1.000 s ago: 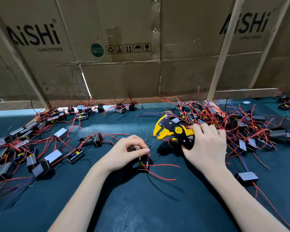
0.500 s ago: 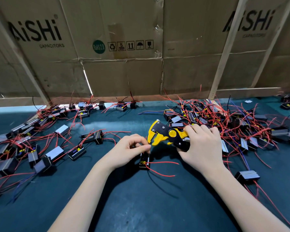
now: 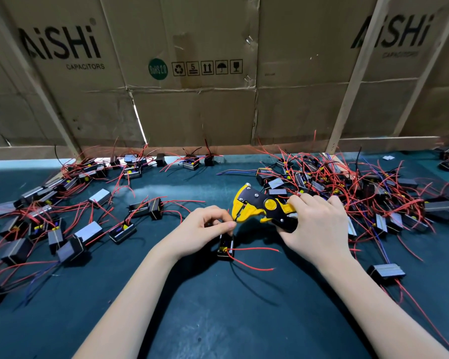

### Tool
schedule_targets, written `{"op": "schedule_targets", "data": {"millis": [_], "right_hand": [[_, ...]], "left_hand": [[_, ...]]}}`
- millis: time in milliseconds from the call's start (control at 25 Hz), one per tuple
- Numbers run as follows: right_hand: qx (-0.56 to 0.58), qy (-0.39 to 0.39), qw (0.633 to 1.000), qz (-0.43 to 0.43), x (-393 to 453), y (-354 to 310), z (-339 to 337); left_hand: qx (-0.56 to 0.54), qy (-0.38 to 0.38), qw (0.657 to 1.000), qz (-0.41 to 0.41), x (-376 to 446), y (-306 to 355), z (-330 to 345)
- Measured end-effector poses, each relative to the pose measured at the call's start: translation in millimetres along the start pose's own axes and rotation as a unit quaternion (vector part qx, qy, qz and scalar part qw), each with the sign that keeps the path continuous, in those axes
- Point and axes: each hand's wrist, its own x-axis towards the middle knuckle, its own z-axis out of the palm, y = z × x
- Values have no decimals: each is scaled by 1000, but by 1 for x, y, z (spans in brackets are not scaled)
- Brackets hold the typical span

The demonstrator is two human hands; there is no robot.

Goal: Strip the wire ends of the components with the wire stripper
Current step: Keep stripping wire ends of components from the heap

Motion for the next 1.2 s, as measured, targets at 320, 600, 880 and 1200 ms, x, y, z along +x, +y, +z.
{"op": "schedule_targets", "data": {"millis": [320,600,880,1200], "right_hand": [[2,-64,998,29,2,-2,-2],[12,-9,991,134,2,11,4],[83,19,969,232,4,27,-1],[371,101,862,331,19,32,-32]], "left_hand": [[-6,4,1000,-11,1,0,2],[3,12,1000,-18,0,3,2],[-103,15,994,-25,2,14,29],[315,367,872,-73,-14,-3,-51]]}}
